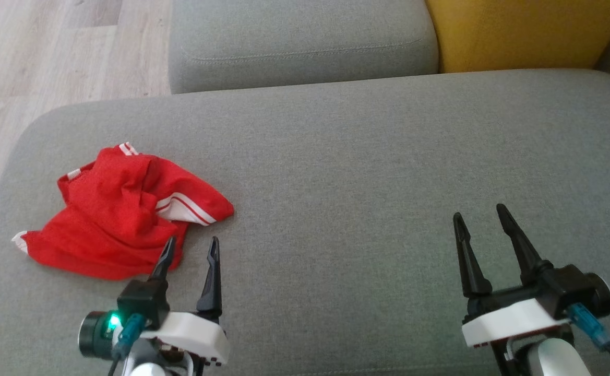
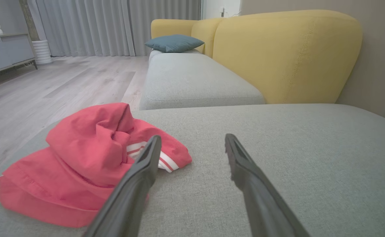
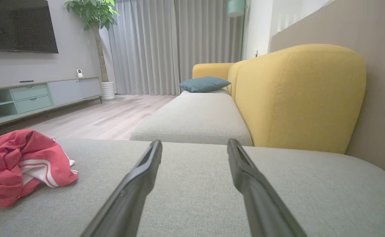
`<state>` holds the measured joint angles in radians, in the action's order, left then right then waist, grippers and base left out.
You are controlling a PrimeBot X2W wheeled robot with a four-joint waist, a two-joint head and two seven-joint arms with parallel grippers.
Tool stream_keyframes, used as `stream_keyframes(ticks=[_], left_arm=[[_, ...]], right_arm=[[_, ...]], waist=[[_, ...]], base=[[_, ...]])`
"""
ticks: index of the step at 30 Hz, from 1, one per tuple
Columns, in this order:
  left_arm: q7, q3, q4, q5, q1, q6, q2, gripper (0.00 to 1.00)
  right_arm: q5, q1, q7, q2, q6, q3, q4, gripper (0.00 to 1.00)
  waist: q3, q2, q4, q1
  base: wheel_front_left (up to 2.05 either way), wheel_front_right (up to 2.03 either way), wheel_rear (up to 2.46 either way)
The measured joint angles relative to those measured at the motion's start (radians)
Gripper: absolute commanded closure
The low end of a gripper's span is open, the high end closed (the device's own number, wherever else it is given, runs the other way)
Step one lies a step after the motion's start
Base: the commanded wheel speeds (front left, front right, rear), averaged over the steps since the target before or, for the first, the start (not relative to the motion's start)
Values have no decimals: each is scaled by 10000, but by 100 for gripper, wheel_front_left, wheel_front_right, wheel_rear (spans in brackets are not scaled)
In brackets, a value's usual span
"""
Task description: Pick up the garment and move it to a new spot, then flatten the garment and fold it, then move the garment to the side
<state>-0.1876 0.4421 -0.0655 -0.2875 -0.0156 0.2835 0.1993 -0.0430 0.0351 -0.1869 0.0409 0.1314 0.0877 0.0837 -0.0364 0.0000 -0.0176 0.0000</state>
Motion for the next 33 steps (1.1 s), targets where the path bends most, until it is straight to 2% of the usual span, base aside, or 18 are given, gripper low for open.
stream_keyframes(ticks=[5, 8, 17, 23, 33], left_arm=[[-125, -182, 451, 25, -13, 86, -159, 0], [-226, -579, 777, -52, -47, 36, -376, 0], [-520, -1267, 920, 746, -838, -943, -947, 0], [-619, -1377, 694, 1613, -863, -1394, -1170, 0], [-619, -1820, 556, 1814, -857, -1703, -1390, 0]], right_arm=[[-100, 9, -161, 4, 0, -8, -82, 0], [-830, 84, -249, 4, 0, -130, -84, 0], [-2652, 415, -451, 4, 0, -299, 428, 0], [-2470, 529, -631, 4, 0, -98, 681, 0], [-2470, 550, -639, 4, 0, 12, 915, 0]], waist=[[-10, 0, 46, 0], [-25, 0, 75, 0], [-124, 0, 89, 0], [-155, 0, 36, 0], [-163, 0, 346, 0]], base=[[0, 0, 0], [0, 0, 0], [0, 0, 0], [0, 0, 0], [0, 0, 0]])
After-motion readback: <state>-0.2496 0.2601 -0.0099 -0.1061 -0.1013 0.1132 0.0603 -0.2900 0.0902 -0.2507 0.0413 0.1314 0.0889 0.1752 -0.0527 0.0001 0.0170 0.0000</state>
